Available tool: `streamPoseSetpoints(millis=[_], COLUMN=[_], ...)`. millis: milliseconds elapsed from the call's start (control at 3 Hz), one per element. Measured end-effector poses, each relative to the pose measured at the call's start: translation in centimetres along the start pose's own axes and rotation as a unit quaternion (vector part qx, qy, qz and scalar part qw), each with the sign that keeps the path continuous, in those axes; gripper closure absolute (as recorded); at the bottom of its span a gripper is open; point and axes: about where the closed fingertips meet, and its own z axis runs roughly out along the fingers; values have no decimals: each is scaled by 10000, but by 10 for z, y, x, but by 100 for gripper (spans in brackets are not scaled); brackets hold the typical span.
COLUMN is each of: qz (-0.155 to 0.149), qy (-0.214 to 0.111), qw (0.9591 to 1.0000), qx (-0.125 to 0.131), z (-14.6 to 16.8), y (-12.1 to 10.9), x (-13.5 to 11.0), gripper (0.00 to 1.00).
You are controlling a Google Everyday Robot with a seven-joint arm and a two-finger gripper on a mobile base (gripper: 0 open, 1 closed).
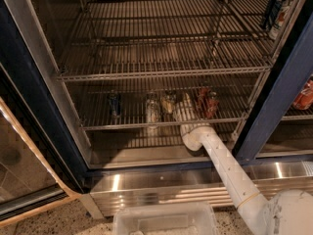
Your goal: Pick 7up can from bottom shelf of fridge
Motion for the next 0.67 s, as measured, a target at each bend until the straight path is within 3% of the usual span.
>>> streamPoseSetpoints(millis=[333, 667], qz=[6, 46], qy=[9, 84], qw=[10000, 9999], qx=[-3, -63], z=[4, 9], y=[0, 2], x=[0, 1], gripper=[31, 50])
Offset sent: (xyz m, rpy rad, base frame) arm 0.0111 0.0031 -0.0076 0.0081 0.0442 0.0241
